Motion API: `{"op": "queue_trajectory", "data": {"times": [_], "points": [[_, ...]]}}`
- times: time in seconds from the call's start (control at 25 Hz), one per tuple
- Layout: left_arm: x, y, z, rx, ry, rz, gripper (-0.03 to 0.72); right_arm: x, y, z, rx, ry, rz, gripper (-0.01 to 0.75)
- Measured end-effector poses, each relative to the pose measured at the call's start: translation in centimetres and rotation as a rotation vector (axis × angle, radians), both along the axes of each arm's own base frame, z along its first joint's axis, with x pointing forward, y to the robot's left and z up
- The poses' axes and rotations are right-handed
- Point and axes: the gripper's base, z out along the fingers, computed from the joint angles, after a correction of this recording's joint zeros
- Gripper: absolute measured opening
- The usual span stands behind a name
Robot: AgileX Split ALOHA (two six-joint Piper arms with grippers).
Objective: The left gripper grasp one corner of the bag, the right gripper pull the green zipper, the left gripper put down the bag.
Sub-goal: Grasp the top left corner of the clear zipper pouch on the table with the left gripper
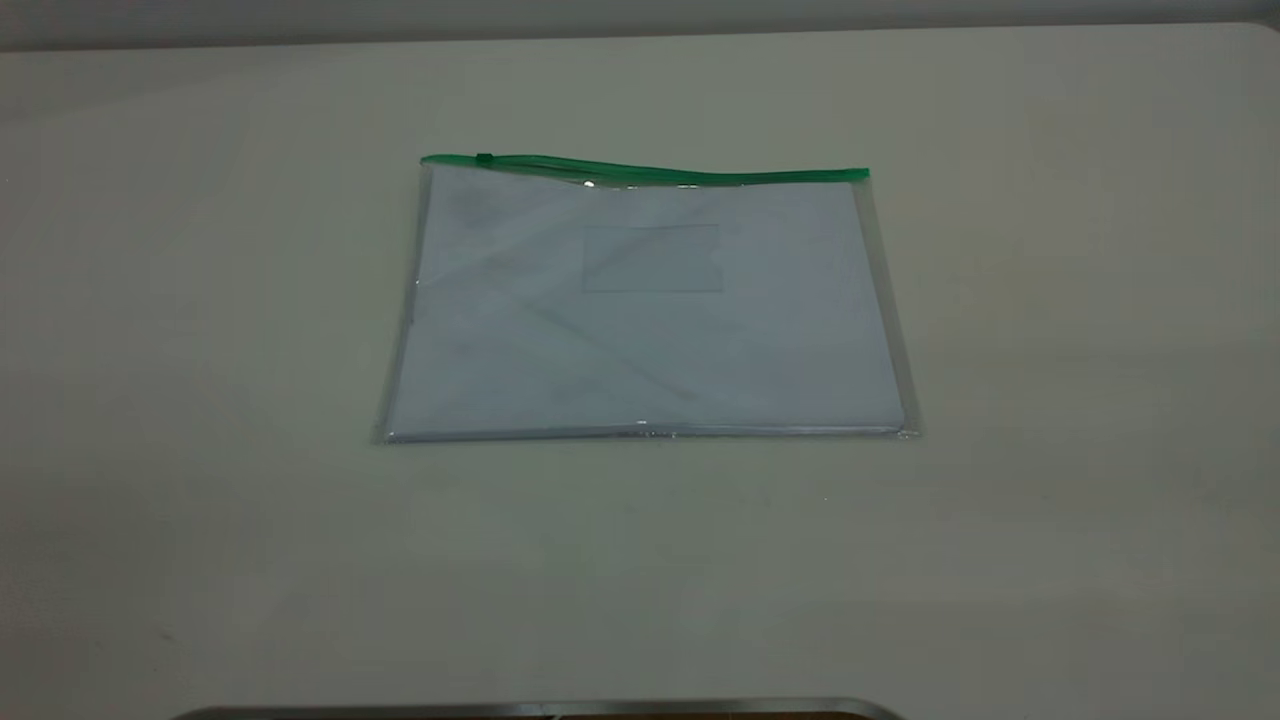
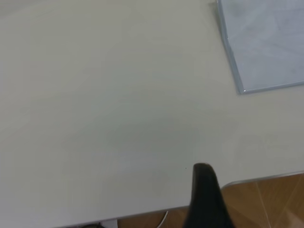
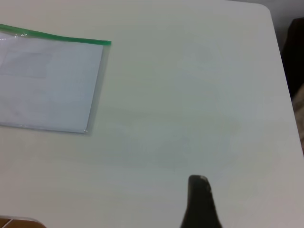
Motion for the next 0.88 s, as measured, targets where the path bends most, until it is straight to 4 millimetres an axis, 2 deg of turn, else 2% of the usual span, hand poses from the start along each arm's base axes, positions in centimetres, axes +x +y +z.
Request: {"op": "queue_trajectory", "data": {"times": [0.44, 0.6, 0.72, 0.88], "points": [[0.0, 0.0, 0.0, 0.000, 0.000, 0.000, 0.572, 0.0, 0.1, 0.0, 0.012, 0.001, 0.008, 0.574], [0.2, 0.2, 0.1, -0.010, 0.009, 0.042, 0.570, 1.1, 0.6, 0.2, 0.068, 0.060, 0.040, 0.574], [1.9, 0.4, 1.4, -0.035, 0.029, 0.090, 0.568, 3.0, 1.2, 0.8, 0.130, 0.084, 0.081, 0.574], [6.9, 0.3, 3.2, -0.036, 0.141, 0.103, 0.568, 6.8, 1.7, 1.4, 0.144, 0.113, 0.163, 0.574]]}}
